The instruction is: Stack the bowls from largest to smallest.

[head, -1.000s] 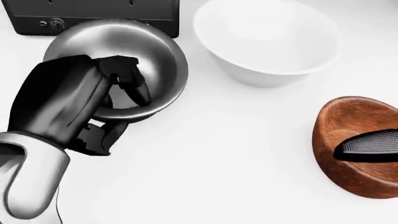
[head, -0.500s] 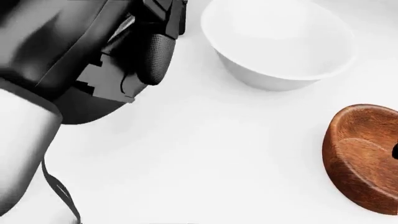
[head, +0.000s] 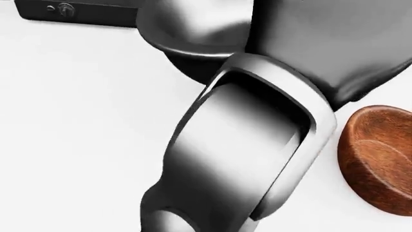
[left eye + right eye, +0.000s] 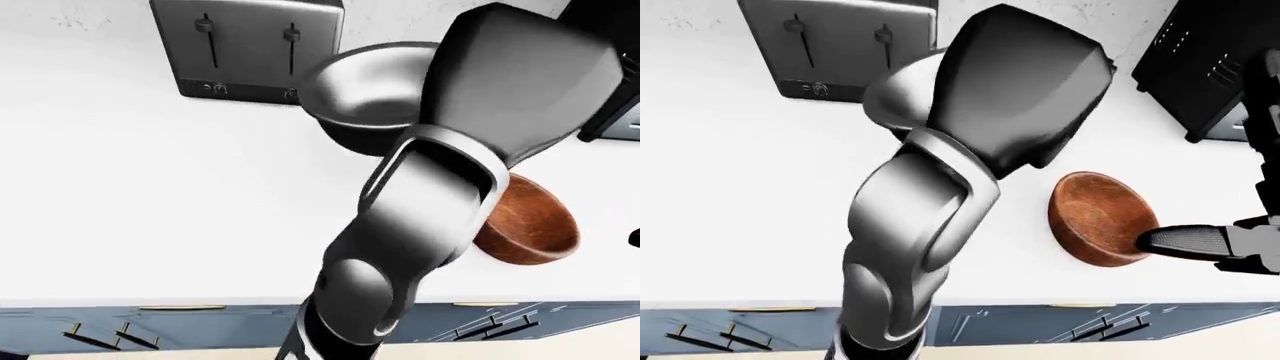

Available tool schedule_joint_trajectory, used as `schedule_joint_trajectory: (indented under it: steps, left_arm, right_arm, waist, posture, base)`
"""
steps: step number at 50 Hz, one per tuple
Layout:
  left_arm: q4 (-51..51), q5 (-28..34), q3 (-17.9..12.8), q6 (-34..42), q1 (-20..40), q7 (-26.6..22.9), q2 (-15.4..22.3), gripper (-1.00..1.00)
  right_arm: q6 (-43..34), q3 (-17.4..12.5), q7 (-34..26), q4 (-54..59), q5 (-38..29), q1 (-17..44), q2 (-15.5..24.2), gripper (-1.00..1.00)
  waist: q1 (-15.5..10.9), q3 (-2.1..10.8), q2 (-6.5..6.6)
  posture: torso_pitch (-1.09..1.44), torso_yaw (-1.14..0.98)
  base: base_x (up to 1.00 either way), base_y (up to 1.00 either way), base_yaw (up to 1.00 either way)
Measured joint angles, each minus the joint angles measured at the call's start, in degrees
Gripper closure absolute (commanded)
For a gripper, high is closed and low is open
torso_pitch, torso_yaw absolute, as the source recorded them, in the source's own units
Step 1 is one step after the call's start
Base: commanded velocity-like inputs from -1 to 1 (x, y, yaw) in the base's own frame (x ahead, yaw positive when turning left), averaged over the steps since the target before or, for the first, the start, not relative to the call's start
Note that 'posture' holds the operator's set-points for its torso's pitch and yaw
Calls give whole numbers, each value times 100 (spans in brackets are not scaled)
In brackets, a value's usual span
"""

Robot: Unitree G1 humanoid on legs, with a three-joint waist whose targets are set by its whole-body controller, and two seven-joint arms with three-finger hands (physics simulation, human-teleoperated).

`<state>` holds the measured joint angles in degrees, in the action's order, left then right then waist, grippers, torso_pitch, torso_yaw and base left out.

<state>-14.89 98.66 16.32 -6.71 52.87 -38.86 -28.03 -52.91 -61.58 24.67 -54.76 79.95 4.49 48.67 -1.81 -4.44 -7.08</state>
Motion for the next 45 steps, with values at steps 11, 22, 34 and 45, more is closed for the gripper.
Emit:
schedule_joint_trajectory:
  steps: [11,22,34,45]
  left_arm:
    - [1543,293,-231,-216,731,1028,54,100]
    - [3057,103,-332,-18,1242,1914,170,100]
    - [3978,-145,-406,-104,1656,2488,331,100]
    - [4343,-462,-443,-94,1862,2714,490,82]
  right_arm:
    - [-3,-30,-325,-52,-280,-114,-246,-100]
    - [4,-8,-525,-97,-517,-176,-469,-100]
    - [-10,-60,-675,-85,-618,-197,-527,-100]
    - [-1,-41,-636,-89,-552,-190,-480,-100]
  waist:
    - [37,56,43]
    - [50,65,55]
    - [77,71,89]
    - [88,56,90]
  posture:
    - [0,0]
    - [0,0]
    - [0,0]
    - [0,0]
  base:
    - [0,0,0]
    - [0,0,0]
    - [0,0,0]
    - [0,0,0]
